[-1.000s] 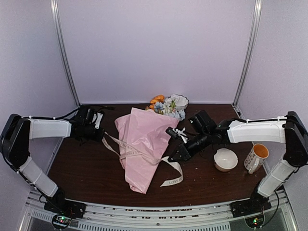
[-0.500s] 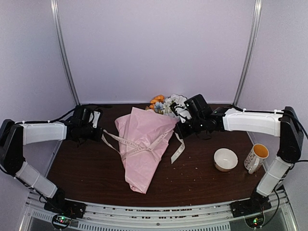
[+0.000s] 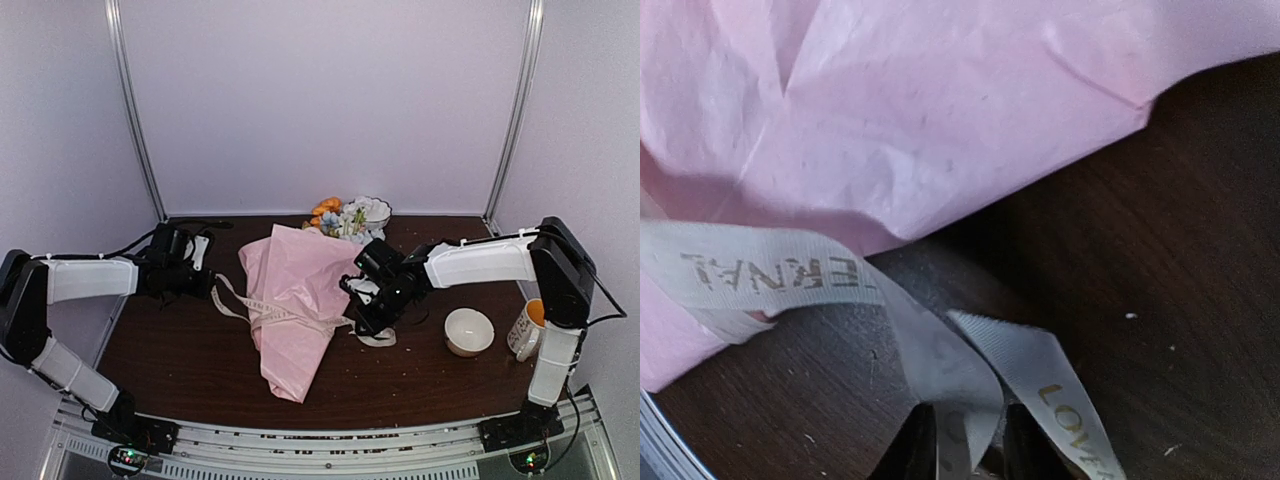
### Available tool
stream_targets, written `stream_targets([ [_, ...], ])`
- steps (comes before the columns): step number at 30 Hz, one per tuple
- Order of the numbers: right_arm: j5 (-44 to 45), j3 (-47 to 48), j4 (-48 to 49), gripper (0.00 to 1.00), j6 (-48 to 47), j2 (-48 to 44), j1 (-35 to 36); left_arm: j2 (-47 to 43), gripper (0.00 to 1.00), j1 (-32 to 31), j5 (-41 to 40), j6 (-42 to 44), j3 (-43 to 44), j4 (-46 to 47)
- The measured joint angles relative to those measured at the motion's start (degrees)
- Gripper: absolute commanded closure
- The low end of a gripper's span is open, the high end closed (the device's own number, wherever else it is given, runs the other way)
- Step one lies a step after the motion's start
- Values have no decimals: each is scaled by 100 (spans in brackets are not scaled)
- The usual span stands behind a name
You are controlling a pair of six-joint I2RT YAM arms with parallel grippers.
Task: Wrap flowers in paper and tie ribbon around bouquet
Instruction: Adjust the ribbon on the folded bouquet.
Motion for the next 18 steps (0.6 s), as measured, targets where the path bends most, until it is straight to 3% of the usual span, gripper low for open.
stream_targets([
  [8,-326,-2,35,42,-214,190,50,120,100,-4,103,0,0,4],
  [18,-350,0,278,47,-496,295,212,133,100,-13,116,2,2,4],
])
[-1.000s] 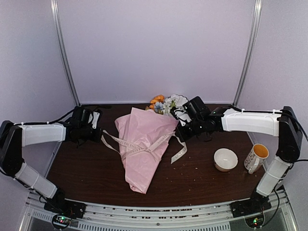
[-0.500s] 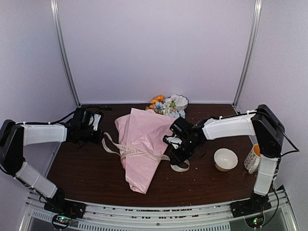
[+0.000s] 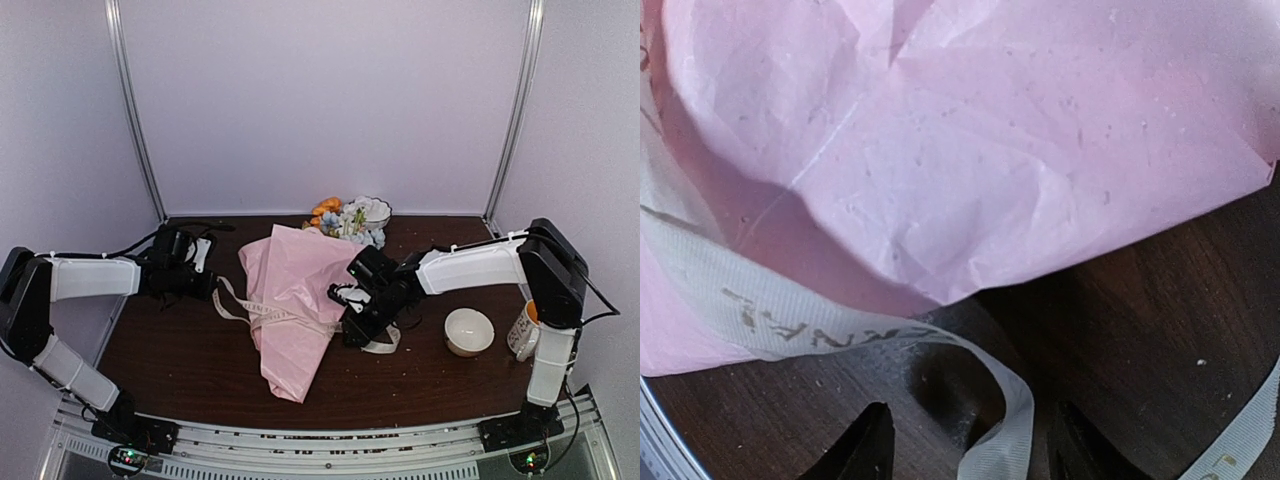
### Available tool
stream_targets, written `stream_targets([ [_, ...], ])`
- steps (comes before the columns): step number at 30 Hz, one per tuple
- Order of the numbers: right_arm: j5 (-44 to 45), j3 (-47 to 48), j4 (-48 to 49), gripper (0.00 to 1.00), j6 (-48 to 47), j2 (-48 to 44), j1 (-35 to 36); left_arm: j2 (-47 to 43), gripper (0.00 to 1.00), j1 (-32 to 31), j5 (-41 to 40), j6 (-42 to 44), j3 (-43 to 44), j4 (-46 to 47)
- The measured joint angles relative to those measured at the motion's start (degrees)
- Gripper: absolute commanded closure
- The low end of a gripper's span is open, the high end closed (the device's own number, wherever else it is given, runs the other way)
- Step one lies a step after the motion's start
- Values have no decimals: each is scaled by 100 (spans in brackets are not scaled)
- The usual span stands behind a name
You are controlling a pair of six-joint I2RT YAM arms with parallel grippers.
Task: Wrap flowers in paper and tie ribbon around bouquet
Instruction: Tie the ribbon around the folded bouquet.
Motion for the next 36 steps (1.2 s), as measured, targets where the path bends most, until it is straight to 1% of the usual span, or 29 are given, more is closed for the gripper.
stream_targets([
  [3,175,0,57,50,4,109,37,0,100,0,0,0,0,-2],
  [4,229,22,87,52,4,125,37,0,100,0,0,0,0,0],
  [5,264,37,131,58,4,140,37,0,100,0,0,0,0,0],
  [6,306,63,162,68,0,173,35,0,100,0,-2,0,0,0],
  [8,393,85,269,94,4,227,35,0,100,0,0,0,0,-2],
  [9,428,92,310,100,11,254,33,0,100,0,0,0,0,-2],
  [16,645,120,317,100,-20,264,-46,-20,100,0,-2,-2,0,-2],
  [21,894,221,267,100,-24,-83,-236,-66,100,0,-2,-2,92,-22],
  [27,1143,1572,361,100,-11,31,-564,11,100,-2,-7,-2,411,24],
  [30,1182,2013,490,100,76,238,-691,131,100,-2,-31,-2,553,22],
  [36,1176,2087,494,100,234,564,-723,208,100,-2,17,-66,610,52],
])
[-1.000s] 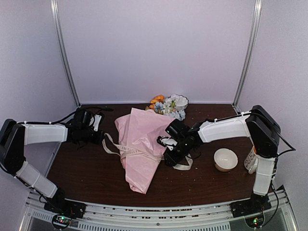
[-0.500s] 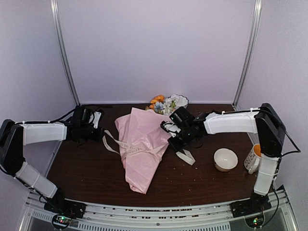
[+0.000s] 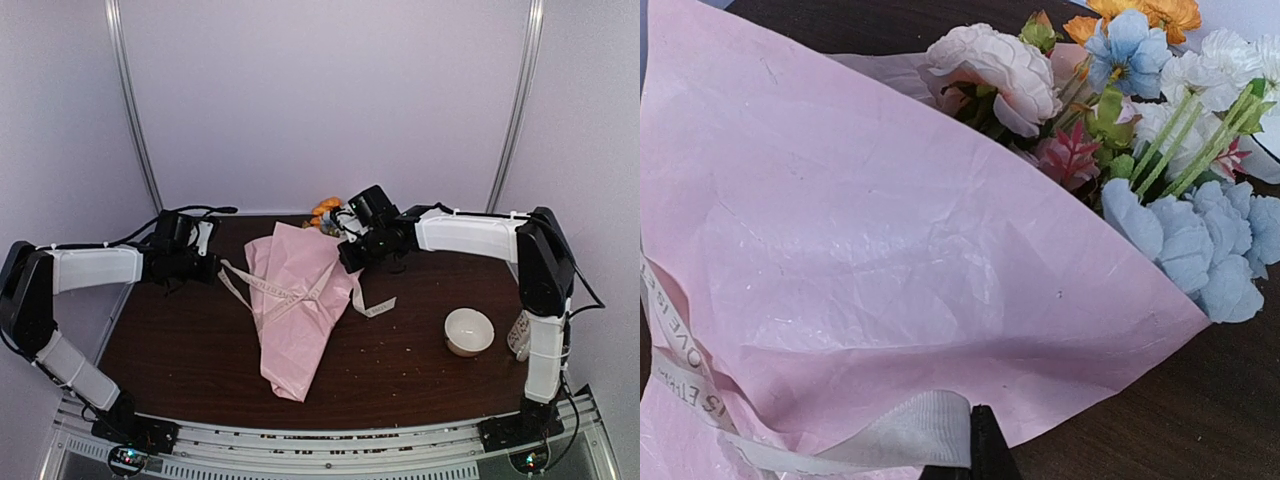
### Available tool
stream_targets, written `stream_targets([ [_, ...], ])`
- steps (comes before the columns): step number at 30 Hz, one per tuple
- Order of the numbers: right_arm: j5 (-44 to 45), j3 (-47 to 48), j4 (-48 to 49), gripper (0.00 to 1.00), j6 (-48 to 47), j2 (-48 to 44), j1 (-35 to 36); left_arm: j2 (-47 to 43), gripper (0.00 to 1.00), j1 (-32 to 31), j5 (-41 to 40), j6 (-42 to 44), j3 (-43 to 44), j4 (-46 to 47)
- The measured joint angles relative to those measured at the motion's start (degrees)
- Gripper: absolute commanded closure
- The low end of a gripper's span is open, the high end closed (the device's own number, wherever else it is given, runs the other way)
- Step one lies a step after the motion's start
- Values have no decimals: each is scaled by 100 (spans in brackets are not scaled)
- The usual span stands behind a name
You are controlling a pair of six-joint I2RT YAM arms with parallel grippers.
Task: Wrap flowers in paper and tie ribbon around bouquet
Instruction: Tie the ribbon around the folded bouquet.
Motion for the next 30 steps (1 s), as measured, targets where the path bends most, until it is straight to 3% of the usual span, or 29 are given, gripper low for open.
stream_targets([
  [8,-31,103,-13,100,37,11,55,-107,100,-223,66,-90,-2,-7],
  [17,-155,271,-13,100,52,11,146,-612,100,-1386,-387,269,483,-247],
  [30,-157,538,-70,100,28,13,205,-511,100,-1377,-660,227,616,-278],
])
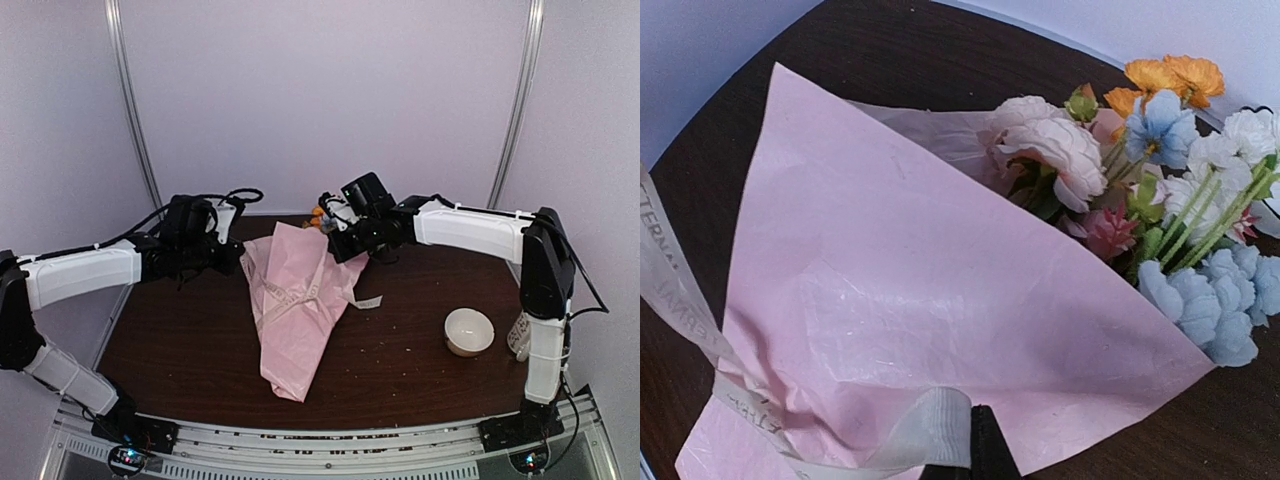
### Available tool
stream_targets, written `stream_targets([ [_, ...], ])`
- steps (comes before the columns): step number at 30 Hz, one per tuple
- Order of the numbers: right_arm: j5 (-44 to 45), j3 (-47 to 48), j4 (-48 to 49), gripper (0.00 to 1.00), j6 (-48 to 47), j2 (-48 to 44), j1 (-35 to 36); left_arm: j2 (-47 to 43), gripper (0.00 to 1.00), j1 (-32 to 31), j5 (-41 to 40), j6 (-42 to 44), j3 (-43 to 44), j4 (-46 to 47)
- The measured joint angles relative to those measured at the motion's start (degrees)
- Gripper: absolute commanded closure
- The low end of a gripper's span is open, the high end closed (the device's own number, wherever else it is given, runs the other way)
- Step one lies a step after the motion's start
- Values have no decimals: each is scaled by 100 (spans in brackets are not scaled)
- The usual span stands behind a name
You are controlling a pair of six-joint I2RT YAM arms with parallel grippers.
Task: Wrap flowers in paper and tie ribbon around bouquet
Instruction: Tie the ribbon around the folded bouquet.
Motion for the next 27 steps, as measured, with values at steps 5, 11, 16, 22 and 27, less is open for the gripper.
stream_targets([
  [5,-343,-1362,367,100,437,-719,-970,-428,100,1574,-199,-802,-857,31],
  [11,-1082,-3624,737,100,815,-1572,-3668,-638,100,2846,229,-1749,-2393,-118],
  [16,-1360,-4035,704,100,863,-1569,-3956,-470,100,2837,619,-1991,-2514,-98],
  [22,-1598,-4035,807,100,881,-1604,-4092,-525,100,2957,872,-2035,-2514,-76],
  [27,-1716,-4035,835,100,887,-1628,-4151,-686,100,2981,929,-2028,-2514,-87],
])
